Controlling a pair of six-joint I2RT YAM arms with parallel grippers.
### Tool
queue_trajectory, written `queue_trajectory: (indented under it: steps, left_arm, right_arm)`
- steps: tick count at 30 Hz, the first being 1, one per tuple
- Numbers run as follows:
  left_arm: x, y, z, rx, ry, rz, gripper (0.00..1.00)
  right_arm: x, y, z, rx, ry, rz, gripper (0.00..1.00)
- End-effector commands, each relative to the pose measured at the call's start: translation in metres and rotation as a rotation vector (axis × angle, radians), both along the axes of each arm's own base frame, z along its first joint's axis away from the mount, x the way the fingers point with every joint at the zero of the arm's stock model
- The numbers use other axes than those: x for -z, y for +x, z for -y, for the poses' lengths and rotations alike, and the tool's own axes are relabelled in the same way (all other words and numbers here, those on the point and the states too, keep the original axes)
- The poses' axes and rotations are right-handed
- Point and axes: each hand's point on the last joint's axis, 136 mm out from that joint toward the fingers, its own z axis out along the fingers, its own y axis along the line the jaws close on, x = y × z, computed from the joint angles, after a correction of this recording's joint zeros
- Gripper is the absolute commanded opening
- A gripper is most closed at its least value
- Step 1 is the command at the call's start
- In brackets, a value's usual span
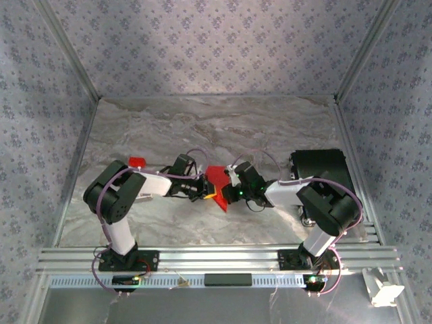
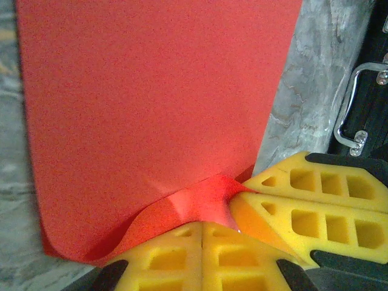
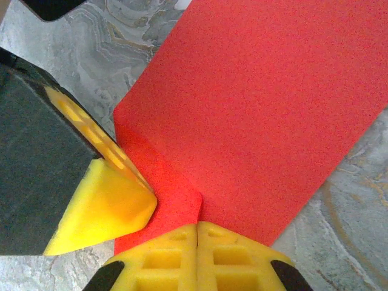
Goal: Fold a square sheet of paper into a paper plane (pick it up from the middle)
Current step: Third fold the triangle at the center of the table.
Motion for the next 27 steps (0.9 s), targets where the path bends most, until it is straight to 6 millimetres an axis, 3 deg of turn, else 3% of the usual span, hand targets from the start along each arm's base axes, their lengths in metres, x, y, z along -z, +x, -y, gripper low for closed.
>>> queue_trajectory:
  steps: [1,7,11,15,20,27]
  left_arm:
    - [0.031,-0.012,-0.014,0.000,0.102,-0.052,0.00]
    - [0.030,-0.012,-0.015,0.008,0.115,-0.047,0.00]
    - [0.031,-0.013,-0.015,0.007,0.118,-0.050,0.00]
    - [0.031,-0.012,-0.015,0.005,0.119,-0.047,0.00]
    - [0.032,-0.011,-0.016,-0.001,0.125,-0.047,0.00]
    - [0.032,-0.011,-0.016,-0.001,0.127,-0.046,0.00]
  right_arm:
    - [0.009,-0.003,0.010,0.040,-0.037,-0.067,0.11]
    - [-0.031,0.008,0.020,0.123,0.019,-0.086,0.38]
    - [-0.049,0.003,0.026,0.136,0.056,-0.161,0.40]
    - [-0.054,-0.019,0.007,0.056,0.123,-0.286,0.32]
    - [-0.048,-0.042,-0.019,-0.018,0.086,-0.335,0.09]
    - [-0.026,-0.051,-0.040,-0.055,-0.024,-0.359,0.02]
